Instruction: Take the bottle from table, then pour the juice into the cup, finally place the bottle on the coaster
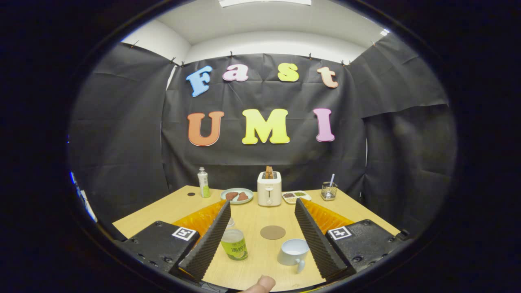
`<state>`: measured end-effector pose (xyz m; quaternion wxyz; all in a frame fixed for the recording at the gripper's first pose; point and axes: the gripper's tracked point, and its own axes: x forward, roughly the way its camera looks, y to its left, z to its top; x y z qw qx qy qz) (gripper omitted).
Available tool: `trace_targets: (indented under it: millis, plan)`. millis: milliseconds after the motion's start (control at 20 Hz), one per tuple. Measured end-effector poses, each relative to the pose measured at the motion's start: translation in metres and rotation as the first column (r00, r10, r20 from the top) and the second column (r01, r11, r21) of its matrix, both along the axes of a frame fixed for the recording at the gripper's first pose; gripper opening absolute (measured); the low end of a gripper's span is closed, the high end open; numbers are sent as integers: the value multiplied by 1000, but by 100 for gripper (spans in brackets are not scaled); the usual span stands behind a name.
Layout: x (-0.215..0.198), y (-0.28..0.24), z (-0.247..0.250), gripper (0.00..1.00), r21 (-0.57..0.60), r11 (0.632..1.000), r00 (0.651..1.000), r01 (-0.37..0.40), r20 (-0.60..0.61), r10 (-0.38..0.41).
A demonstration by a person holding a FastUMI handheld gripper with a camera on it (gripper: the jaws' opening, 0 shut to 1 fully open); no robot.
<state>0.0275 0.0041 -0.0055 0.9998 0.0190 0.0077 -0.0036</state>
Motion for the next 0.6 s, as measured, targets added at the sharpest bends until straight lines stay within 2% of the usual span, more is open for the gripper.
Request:
trace_targets:
  millis: [200,450,600]
  plan:
    - [9,7,-10,100,14,1000,1000,-13,-15,13]
    - [23,21,-22,100,-82,996,999,32,-28,-34]
    - [31,34,-36,100,-70,997,998,27,-47,-31]
